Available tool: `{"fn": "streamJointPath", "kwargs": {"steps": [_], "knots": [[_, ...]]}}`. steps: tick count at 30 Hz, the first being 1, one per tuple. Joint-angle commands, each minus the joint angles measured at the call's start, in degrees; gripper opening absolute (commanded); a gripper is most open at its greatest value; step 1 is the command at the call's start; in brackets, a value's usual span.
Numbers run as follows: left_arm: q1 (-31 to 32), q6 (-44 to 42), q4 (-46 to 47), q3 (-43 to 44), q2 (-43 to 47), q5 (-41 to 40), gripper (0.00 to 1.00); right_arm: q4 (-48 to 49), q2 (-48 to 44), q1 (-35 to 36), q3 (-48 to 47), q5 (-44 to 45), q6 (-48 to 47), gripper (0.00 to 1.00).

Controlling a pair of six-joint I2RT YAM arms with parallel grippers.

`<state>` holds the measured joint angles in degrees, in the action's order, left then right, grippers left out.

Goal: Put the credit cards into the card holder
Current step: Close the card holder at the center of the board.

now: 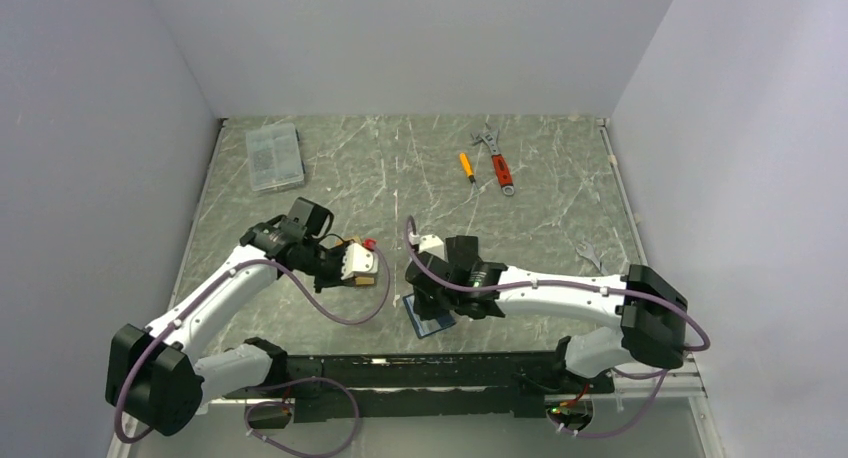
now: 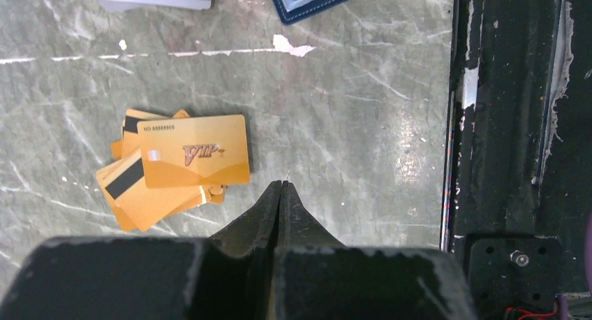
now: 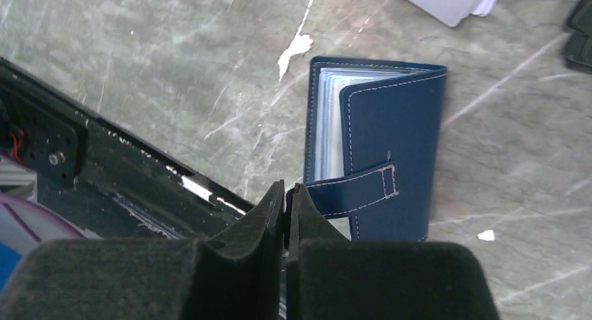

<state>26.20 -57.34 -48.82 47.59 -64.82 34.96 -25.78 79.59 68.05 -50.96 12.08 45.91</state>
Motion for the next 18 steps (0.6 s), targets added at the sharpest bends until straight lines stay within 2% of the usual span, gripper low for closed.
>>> {"fn": "streamJointPath", "kwargs": {"steps": [1, 10, 11, 13, 16, 18], "knots": [[-2.6, -3.2, -2.7, -1.3, 2.6, 2.7, 0.04, 2.9, 2.3, 0.2, -2.4, -5.5, -3.1, 0.0], [-5.9, -4.2, -4.4, -2.4, 5.5, 2.5, 0.05, 10.4, 17.0, -0.7, -4.1, -19.7, -8.2, 0.0], [-5.9, -4.2, -4.5, -2.4, 5.6, 2.5, 0.05, 10.4, 18.4, -0.7, -4.5, -20.5, -8.4, 0.15], [-6.0, -4.1, -4.8, -2.2, 5.7, 2.4, 0.05, 10.4, 19.2, -0.9, -5.0, -21.6, -8.6, 0.36], [-6.0, -4.3, -4.9, -1.9, 5.3, 2.1, 0.06, 11.1, 15.9, -1.4, -3.9, -22.0, -8.6, 0.53], [-6.0, -4.3, -5.1, -1.2, 4.8, 2.0, 0.06, 11.5, 12.8, -2.0, -3.2, -23.3, -8.9, 0.58]]}}
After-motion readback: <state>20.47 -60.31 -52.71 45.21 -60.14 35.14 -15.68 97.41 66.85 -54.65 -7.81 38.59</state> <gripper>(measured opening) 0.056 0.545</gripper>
